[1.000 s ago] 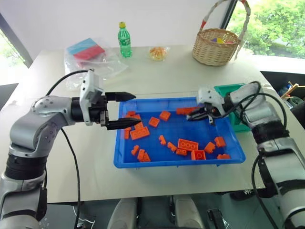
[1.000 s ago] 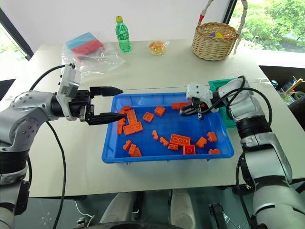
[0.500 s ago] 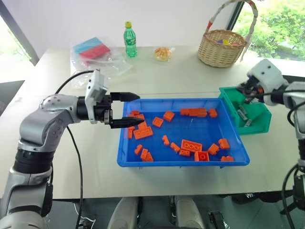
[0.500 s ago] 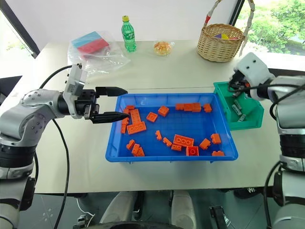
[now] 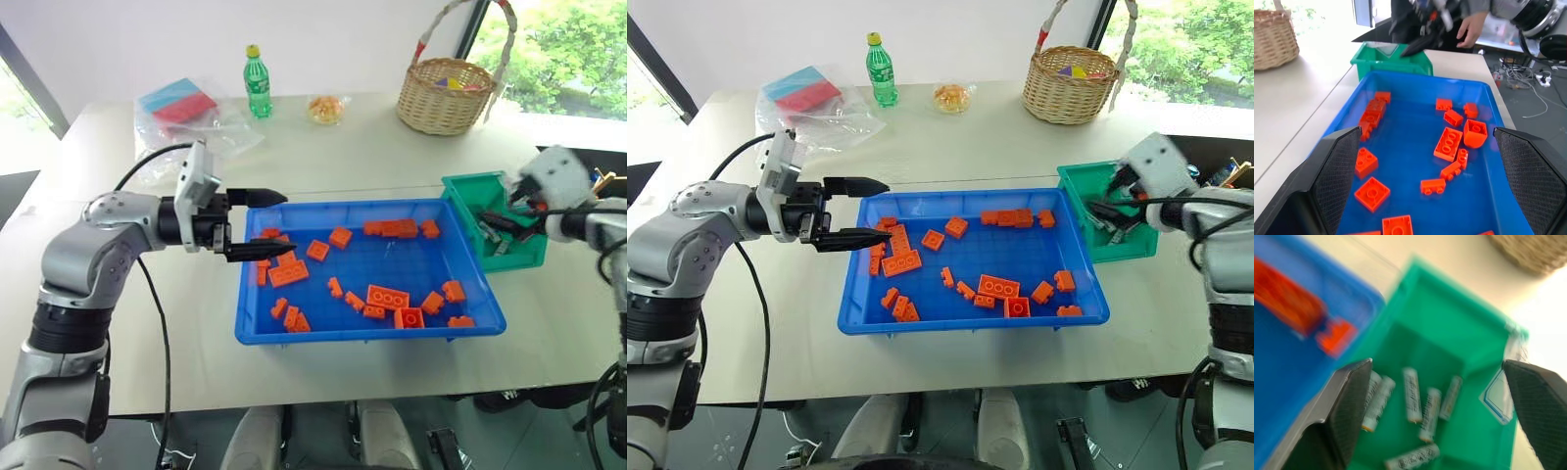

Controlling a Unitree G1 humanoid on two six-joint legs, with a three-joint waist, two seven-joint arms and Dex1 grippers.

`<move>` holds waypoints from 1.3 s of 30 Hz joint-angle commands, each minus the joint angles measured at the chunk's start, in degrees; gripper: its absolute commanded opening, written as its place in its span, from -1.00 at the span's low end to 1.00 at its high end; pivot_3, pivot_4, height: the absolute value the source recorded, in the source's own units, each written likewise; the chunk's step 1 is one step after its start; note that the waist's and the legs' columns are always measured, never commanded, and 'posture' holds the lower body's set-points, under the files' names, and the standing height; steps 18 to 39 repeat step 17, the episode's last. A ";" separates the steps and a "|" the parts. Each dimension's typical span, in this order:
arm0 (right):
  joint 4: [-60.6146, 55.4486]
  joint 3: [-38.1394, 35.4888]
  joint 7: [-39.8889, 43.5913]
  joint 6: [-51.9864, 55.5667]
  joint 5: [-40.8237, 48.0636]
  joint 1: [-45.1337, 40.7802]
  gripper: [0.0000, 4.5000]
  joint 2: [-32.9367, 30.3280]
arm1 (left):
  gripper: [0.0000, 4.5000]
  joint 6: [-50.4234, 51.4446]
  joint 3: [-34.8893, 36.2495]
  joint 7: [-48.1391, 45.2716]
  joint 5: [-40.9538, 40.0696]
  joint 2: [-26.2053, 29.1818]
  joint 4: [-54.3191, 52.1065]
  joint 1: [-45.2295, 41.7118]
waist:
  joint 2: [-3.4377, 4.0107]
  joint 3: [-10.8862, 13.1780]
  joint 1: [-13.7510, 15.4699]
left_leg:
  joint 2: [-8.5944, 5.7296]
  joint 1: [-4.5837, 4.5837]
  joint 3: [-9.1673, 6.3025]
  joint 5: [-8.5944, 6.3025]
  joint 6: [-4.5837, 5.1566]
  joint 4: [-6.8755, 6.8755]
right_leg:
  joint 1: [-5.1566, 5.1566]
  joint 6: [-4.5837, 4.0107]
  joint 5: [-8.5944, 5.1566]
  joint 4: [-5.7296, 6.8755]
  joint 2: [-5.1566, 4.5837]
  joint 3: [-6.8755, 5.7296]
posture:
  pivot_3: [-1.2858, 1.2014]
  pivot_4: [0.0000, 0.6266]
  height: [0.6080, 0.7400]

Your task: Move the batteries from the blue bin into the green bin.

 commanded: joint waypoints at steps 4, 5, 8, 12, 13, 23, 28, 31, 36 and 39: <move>-11.95 -21.35 16.70 4.98 13.26 18.02 0.99 -7.81 | 1.00 -0.02 3.95 -1.14 -0.76 3.72 1.20 0.87 | -0.02 -0.01 1.39 | 0.00 0.00 -0.05 -0.06 0.09 0.01 | 0.08 0.01 -0.01 -0.07 0.01 -0.09 | 0.03 -0.52 0.29; -12.86 -24.40 19.30 5.44 14.28 21.97 0.99 -8.54 | 1.00 0.46 4.57 -1.16 -1.24 4.31 1.48 1.01 | -0.02 -0.01 1.38 | 0.00 0.00 -0.03 -0.06 0.10 0.03 | 0.09 0.00 -0.01 -0.08 -0.01 -0.08 | 0.03 -0.52 0.29; -15.63 -31.54 25.50 4.23 15.22 33.34 0.99 -8.81 | 1.00 1.92 6.52 -1.46 -2.54 5.88 2.29 1.53 | -0.02 -0.01 1.39 | 0.00 0.01 0.00 -0.07 0.11 0.08 | 0.15 -0.03 -0.03 -0.12 -0.04 -0.07 | 0.03 -0.52 0.29; -17.19 -36.55 27.87 4.58 17.80 40.59 0.99 -7.51 | 1.00 2.82 8.41 -2.04 -3.30 7.38 3.01 2.73 | -0.02 -0.02 1.00 | 0.05 0.08 0.06 -0.08 0.12 0.11 | 0.18 -0.15 -0.10 -0.12 -0.07 0.00 | 0.03 -0.52 0.29; -17.29 -36.86 27.60 4.87 18.44 41.11 0.99 -7.39 | 1.00 2.90 8.61 -2.16 -3.37 7.54 2.97 3.01 | -0.02 -0.02 0.93 | 0.08 0.10 0.09 -0.08 0.12 0.11 | 0.18 -0.17 -0.11 -0.12 -0.09 -0.01 | 0.03 -0.52 0.29; -17.68 -37.22 27.38 3.02 19.50 43.37 0.99 -6.96 | 1.00 2.85 9.01 -2.70 -3.54 7.76 2.36 4.25 | -0.01 -0.02 1.23 | 0.13 0.13 0.08 -0.09 0.11 0.10 | 0.19 -0.21 -0.12 -0.11 -0.08 -0.02 | 0.03 -0.52 0.29; -17.68 -37.22 27.38 3.02 19.50 43.37 0.99 -6.96 | 1.00 2.85 9.01 -2.70 -3.54 7.76 2.36 4.25 | -0.01 -0.02 1.23 | 0.13 0.13 0.08 -0.09 0.11 0.10 | 0.19 -0.21 -0.12 -0.11 -0.08 -0.02 | 0.03 -0.52 0.29; -17.68 -37.22 27.38 3.02 19.50 43.37 0.99 -6.96 | 1.00 2.85 9.01 -2.70 -3.54 7.76 2.36 4.25 | -0.01 -0.02 1.23 | 0.13 0.13 0.08 -0.09 0.11 0.10 | 0.19 -0.21 -0.12 -0.11 -0.08 -0.02 | 0.03 -0.52 0.29; -17.68 -37.22 27.38 3.02 19.50 43.37 0.99 -6.96 | 1.00 2.85 9.01 -2.70 -3.54 7.76 2.36 4.25 | -0.01 -0.02 1.23 | 0.13 0.13 0.08 -0.09 0.11 0.10 | 0.19 -0.21 -0.12 -0.11 -0.08 -0.02 | 0.03 -0.52 0.29; -17.68 -37.22 27.38 3.02 19.50 43.37 0.99 -6.96 | 1.00 2.85 9.01 -2.70 -3.54 7.76 2.36 4.25 | -0.01 -0.02 1.23 | 0.13 0.13 0.08 -0.09 0.11 0.10 | 0.19 -0.21 -0.12 -0.11 -0.08 -0.02 | 0.03 -0.52 0.29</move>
